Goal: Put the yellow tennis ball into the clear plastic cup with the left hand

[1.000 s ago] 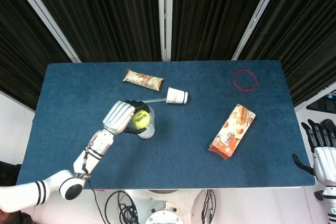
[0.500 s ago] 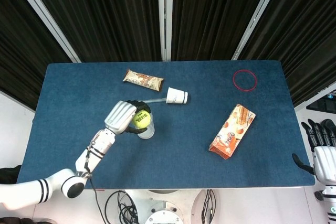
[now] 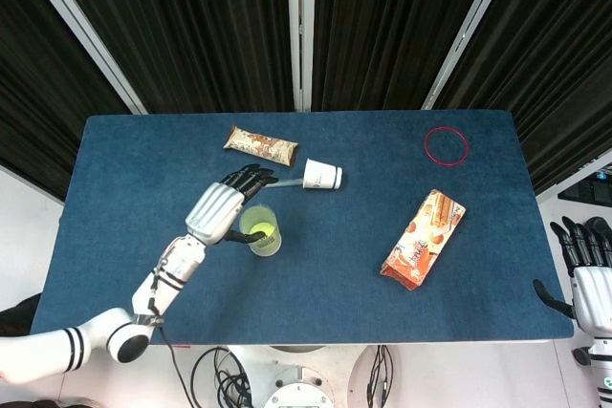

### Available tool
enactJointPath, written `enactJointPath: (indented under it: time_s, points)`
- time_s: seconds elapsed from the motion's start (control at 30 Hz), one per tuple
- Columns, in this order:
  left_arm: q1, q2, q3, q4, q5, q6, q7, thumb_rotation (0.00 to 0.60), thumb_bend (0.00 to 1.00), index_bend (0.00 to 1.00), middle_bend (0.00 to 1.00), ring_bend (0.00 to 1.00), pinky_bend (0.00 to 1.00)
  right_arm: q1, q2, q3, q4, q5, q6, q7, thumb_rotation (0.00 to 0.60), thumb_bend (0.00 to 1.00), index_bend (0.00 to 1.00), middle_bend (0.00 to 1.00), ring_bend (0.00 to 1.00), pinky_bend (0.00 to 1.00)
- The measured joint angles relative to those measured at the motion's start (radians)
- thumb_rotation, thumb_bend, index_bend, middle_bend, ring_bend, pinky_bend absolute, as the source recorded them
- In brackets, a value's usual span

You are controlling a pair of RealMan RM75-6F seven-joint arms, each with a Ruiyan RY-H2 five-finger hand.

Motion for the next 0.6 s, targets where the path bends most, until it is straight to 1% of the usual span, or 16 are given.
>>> enactJointPath:
  time_s: [0.1,0.2,0.3,0.33,0.47,0.53,0.6]
  points:
    - [0.021,0.03,0.012,-0.03,0.01,0.033,0.058,0.6,0.13,0.17,0.11,0.06,0.18,-0.002,0.0,0.0,-0.001,-0.004,0.007,-0.004,0.6,0.2,0.0,0.0,0.0,0.0]
    - [0.063,0.073,0.035,-0.069,0.023,0.093,0.153,0.6,0.12,0.17,0.11,0.06,0.15,-0.006,-0.002,-0.001,0.002,-0.006,0.016,-0.007,0.6,0.2,0.0,0.0,0.0,0.0]
    - [0.136,0.118,0.068,-0.097,0.039,0.196,0.262,0.6,0.11,0.17,0.11,0.06,0.14,-0.008,-0.004,-0.003,0.01,-0.007,0.017,-0.007,0.6,0.2,0.0,0.0,0.0,0.0]
    - [0.175,0.135,0.086,-0.102,0.044,0.244,0.293,0.6,0.1,0.17,0.11,0.06,0.13,-0.008,-0.006,-0.004,0.014,-0.007,0.015,-0.007,0.6,0.2,0.0,0.0,0.0,0.0]
    - [0.321,0.184,0.153,-0.095,0.051,0.392,0.323,0.6,0.1,0.17,0.11,0.04,0.13,-0.005,-0.011,-0.002,0.021,-0.004,0.011,-0.01,0.6,0.2,0.0,0.0,0.0,0.0]
    - [0.396,0.204,0.187,-0.074,0.046,0.448,0.313,0.6,0.1,0.17,0.11,0.04,0.13,-0.003,-0.015,-0.001,0.023,-0.004,0.009,-0.014,0.6,0.2,0.0,0.0,0.0,0.0]
    - [0.445,0.211,0.208,-0.044,0.04,0.476,0.286,0.6,0.1,0.17,0.11,0.04,0.12,0.0,-0.02,0.0,0.025,-0.003,0.006,-0.017,0.6,0.2,0.0,0.0,0.0,0.0]
